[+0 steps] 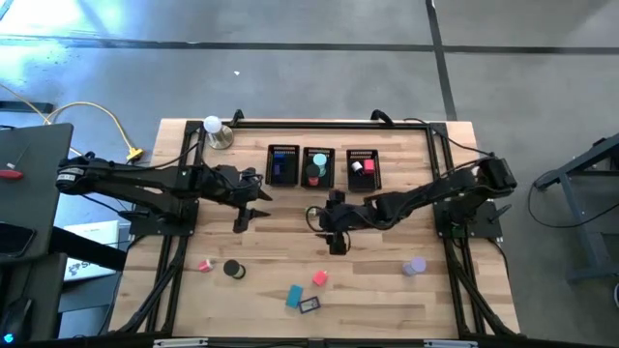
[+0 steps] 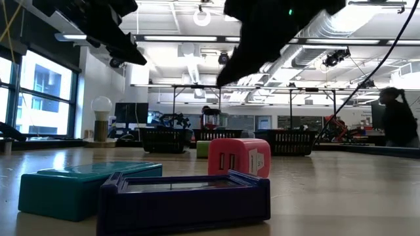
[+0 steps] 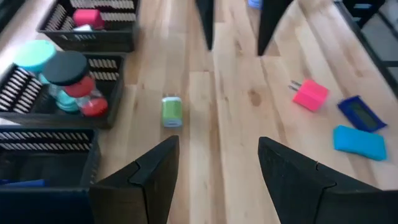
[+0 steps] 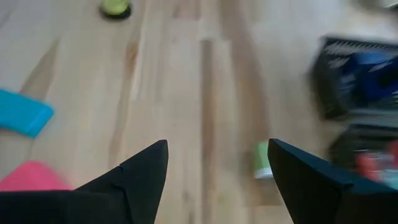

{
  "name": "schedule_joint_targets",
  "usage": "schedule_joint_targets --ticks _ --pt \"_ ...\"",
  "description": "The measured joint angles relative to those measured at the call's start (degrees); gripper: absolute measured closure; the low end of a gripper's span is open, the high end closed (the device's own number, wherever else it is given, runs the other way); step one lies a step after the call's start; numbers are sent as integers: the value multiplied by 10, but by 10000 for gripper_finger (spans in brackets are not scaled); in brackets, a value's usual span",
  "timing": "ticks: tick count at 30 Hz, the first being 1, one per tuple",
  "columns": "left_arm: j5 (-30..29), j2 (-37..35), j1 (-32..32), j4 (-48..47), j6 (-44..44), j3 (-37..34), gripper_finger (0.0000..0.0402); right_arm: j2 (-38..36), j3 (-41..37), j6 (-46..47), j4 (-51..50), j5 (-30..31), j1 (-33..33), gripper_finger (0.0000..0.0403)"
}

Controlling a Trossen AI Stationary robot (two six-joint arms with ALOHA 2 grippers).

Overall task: Pick & Place Office items
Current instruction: Put the green charger adapter into the right black bin

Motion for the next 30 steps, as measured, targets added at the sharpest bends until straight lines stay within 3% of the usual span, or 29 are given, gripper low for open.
schedule_joint_targets --ticks 7,16,26,30 --pt "18 1 0 -4 -18 0 190 20 0 -29 46 -67 -38 137" --pt "36 1 0 -23 -56 0 190 19 0 -100 43 -65 -45 137" --pt "160 0 0 -36 -98 0 190 50 -1 -101 61 -53 -38 137" --pt "161 -16 -2 -66 -102 0 190 76 -1 -109 99 -42 -34 137"
